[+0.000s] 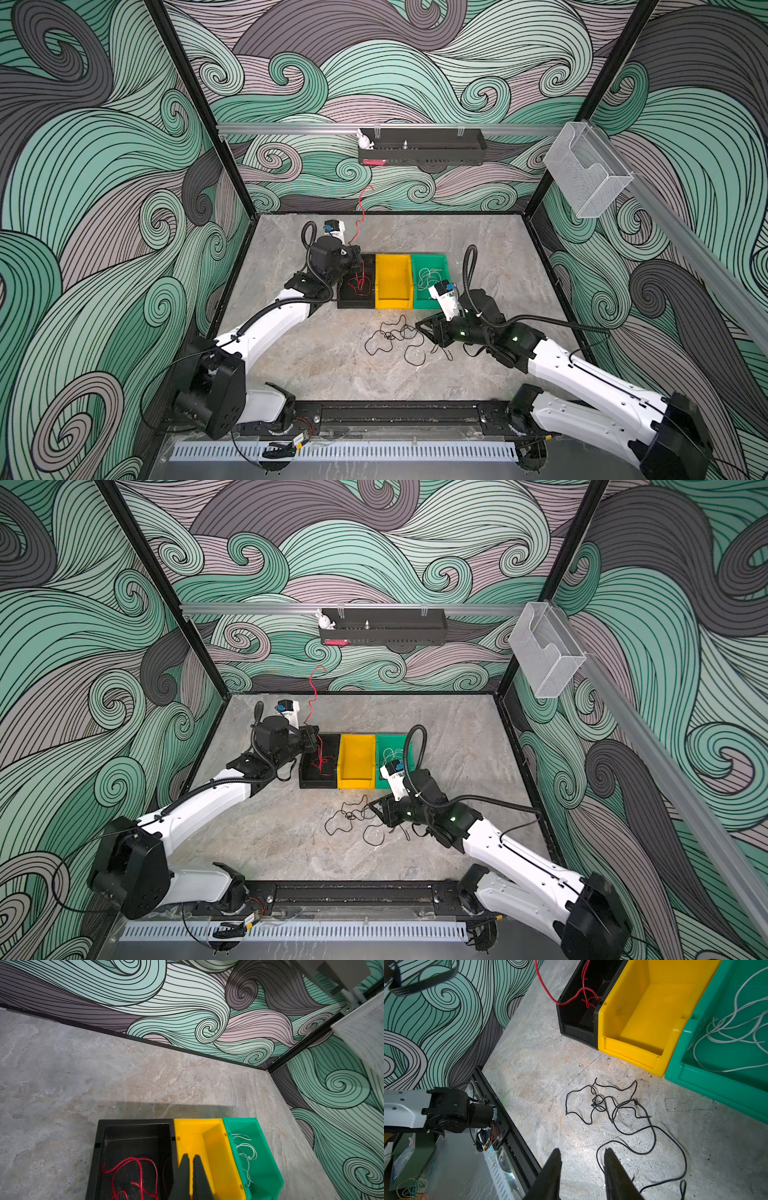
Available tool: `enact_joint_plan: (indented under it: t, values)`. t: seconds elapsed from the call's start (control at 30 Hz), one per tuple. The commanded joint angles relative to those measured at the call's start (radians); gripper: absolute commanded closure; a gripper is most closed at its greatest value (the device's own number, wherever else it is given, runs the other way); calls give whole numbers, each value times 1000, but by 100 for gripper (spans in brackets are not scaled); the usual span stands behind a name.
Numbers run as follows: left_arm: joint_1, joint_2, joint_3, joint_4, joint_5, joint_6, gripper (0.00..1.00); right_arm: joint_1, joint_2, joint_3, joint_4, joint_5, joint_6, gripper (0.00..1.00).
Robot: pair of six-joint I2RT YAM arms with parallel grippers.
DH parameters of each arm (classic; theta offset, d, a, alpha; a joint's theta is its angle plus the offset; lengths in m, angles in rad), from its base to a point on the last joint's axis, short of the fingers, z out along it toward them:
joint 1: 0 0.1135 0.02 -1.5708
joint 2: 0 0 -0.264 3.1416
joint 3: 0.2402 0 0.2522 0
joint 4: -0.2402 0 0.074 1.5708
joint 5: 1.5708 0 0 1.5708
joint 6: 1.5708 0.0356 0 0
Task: Untangle the cables
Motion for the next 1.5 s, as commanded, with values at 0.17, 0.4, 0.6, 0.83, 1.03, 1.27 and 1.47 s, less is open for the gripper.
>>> enact_joint_plan:
  t: [0.17,0.4,0.6,0.83,1.03,1.27,1.47]
  values:
    - [27,115,-7,130,41,92,100,-17,52,149,6,-10,-58,62]
    - [36,150,-89,212,40,106,100,-82,192,378,64,14,-66,57]
    - [32,144,-165,303,45,131,100,-159,411,588,174,-77,27,46]
    - [21,148,-197,332,37,151,100,-178,657,803,252,-171,170,26]
    - [9,153,-210,342,32,168,100,-189,811,923,359,-250,311,26]
    - [-4,156,-218,350,32,196,100,-194,909,1027,401,-295,362,43]
    - [-7,166,-202,316,5,184,100,-189,905,1014,394,-317,347,84]
